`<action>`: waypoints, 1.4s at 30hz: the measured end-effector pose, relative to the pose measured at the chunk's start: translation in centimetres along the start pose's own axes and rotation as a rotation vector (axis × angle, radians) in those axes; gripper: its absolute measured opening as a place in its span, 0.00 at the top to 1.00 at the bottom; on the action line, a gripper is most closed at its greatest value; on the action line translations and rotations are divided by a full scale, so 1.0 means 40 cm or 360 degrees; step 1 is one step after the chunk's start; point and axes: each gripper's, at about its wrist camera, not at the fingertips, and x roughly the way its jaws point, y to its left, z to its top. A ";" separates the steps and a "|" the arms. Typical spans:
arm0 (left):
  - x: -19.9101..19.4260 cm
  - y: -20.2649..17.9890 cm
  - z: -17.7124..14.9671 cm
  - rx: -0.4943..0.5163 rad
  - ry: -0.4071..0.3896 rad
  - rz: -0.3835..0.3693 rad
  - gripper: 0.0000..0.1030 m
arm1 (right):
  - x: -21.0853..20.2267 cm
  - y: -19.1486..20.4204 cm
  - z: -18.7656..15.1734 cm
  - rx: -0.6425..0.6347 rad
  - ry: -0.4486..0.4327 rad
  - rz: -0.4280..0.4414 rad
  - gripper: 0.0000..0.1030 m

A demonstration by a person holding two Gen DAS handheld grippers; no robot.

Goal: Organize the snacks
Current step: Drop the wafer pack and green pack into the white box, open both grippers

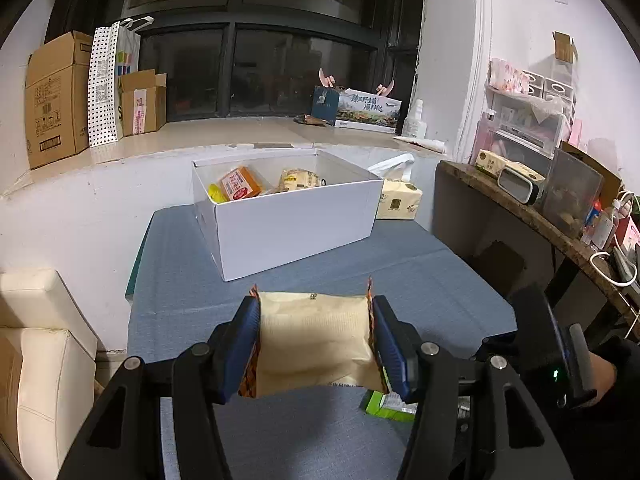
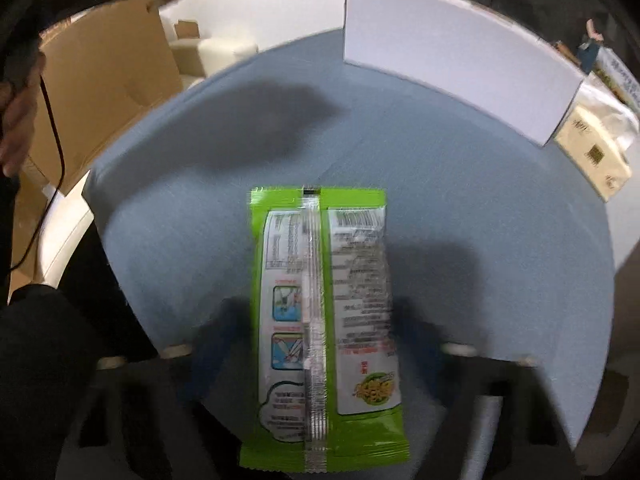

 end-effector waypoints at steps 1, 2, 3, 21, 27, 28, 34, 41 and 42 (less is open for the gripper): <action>0.001 0.000 0.001 -0.0004 0.0000 -0.0012 0.40 | -0.005 -0.009 -0.001 0.0030 -0.0014 -0.0011 0.42; 0.003 -0.001 0.003 -0.0002 -0.0004 -0.0012 0.40 | -0.009 -0.020 -0.002 0.0055 -0.0023 -0.0003 0.42; 0.006 0.001 0.005 -0.0003 -0.0004 -0.0012 0.40 | -0.018 -0.038 -0.002 0.0097 -0.0050 0.0031 0.43; 0.316 0.053 0.466 0.0012 -0.0182 0.0005 0.40 | -0.212 -0.464 0.492 0.0577 -0.0658 -0.0091 0.43; 0.446 0.085 0.537 0.0044 -0.0143 0.0064 0.38 | -0.139 -0.594 0.650 0.0667 -0.0603 -0.0096 0.42; 0.463 0.092 0.543 0.0040 -0.0133 0.0070 0.31 | -0.132 -0.612 0.664 0.0664 -0.0613 -0.0094 0.40; 0.532 0.150 0.514 -0.0070 0.0005 0.0121 0.00 | -0.075 -0.672 0.697 0.0679 -0.0528 -0.0137 0.06; 0.458 0.145 0.476 -0.0090 -0.0050 0.0229 0.00 | -0.099 -0.640 0.639 0.0622 -0.0608 -0.0223 0.00; 0.440 0.137 0.473 -0.0084 -0.0075 0.0266 0.00 | -0.119 -0.616 0.629 0.0585 -0.0641 -0.0258 0.00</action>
